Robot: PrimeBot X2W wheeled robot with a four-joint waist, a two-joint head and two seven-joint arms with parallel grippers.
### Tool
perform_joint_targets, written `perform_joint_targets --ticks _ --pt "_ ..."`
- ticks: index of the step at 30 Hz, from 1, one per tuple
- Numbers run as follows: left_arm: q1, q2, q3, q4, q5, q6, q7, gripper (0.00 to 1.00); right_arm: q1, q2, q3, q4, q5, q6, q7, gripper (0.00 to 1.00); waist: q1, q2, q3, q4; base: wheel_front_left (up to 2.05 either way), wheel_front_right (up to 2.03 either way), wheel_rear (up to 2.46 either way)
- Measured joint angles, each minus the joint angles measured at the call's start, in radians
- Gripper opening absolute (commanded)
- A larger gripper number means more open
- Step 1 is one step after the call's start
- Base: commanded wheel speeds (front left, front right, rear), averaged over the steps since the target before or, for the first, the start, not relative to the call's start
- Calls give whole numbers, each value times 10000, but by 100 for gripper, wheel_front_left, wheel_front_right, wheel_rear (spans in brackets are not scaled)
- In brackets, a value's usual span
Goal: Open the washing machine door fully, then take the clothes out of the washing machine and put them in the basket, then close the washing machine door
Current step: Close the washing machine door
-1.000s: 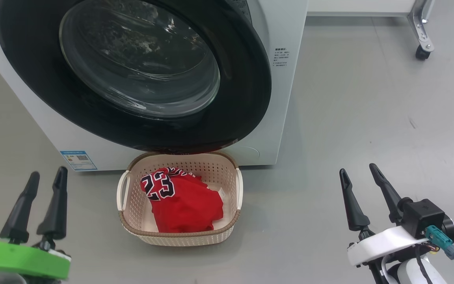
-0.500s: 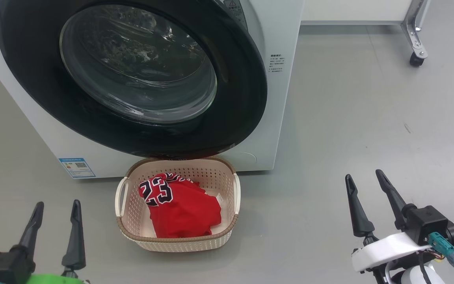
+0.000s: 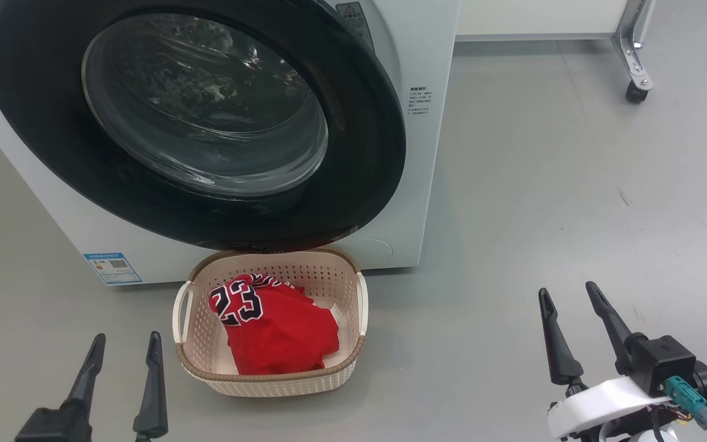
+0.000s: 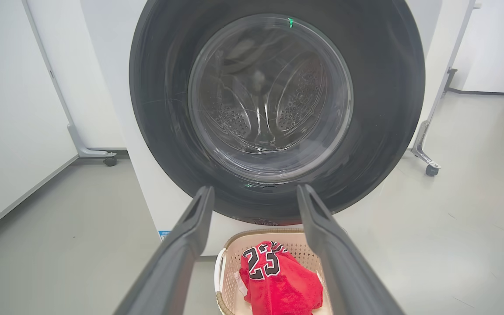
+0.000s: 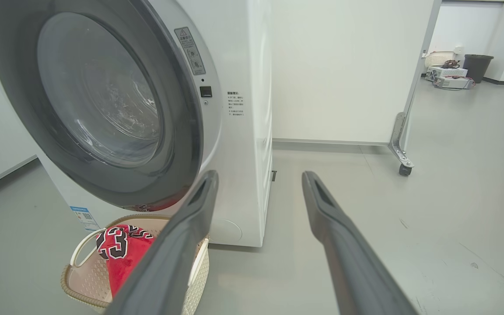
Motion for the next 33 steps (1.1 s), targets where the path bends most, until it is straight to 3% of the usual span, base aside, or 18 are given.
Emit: perform_joint_targets --ticks 33 --pt "35 -393 -165 123 431 199 -90 100 160 -111 -4 -453 -100 -86 230 100 0 0 88 16 0 0 0"
